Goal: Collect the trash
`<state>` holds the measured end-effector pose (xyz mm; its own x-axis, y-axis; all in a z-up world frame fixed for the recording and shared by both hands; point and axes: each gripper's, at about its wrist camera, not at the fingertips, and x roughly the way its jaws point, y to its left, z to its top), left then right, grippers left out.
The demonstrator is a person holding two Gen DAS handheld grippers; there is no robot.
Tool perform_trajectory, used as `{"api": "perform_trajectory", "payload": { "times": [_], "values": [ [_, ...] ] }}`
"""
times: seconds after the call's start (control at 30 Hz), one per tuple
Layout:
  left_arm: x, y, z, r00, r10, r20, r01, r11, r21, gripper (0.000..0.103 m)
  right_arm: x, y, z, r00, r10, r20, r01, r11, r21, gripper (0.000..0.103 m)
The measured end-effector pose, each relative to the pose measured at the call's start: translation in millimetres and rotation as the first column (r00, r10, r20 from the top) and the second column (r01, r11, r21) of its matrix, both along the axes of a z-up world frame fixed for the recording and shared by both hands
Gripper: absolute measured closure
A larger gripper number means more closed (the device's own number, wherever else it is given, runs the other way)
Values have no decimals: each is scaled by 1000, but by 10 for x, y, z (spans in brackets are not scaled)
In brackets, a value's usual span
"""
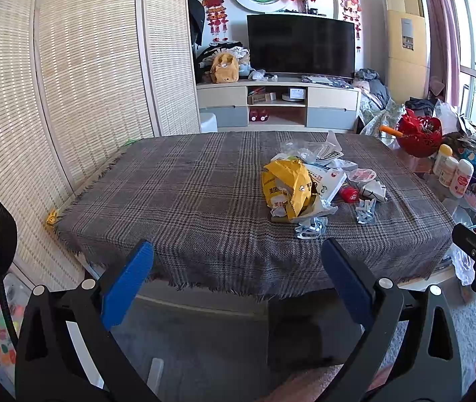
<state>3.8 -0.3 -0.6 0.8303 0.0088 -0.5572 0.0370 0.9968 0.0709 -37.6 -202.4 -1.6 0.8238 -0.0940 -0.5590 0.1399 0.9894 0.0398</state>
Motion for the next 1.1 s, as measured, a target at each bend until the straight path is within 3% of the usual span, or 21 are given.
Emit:
{"api": "perform_trajectory", "payload": {
  "times": [0.43,0.9,1.1],
  "values": [
    [3,16,-28,1000,-11,-7,11,1000,-5,8,35,-18,-29,1000,1,-6,-1,1000,25,3],
    [225,-122,-326,996,-30,-83,35,998,61,8,300,-104,-302,995,20,-102,-14,998,65,3],
    [420,-194,-454,991,-63,-120,67,998,23,8,538,-177,-446,990,23,-142,-12,997,79,3]
  ]
}}
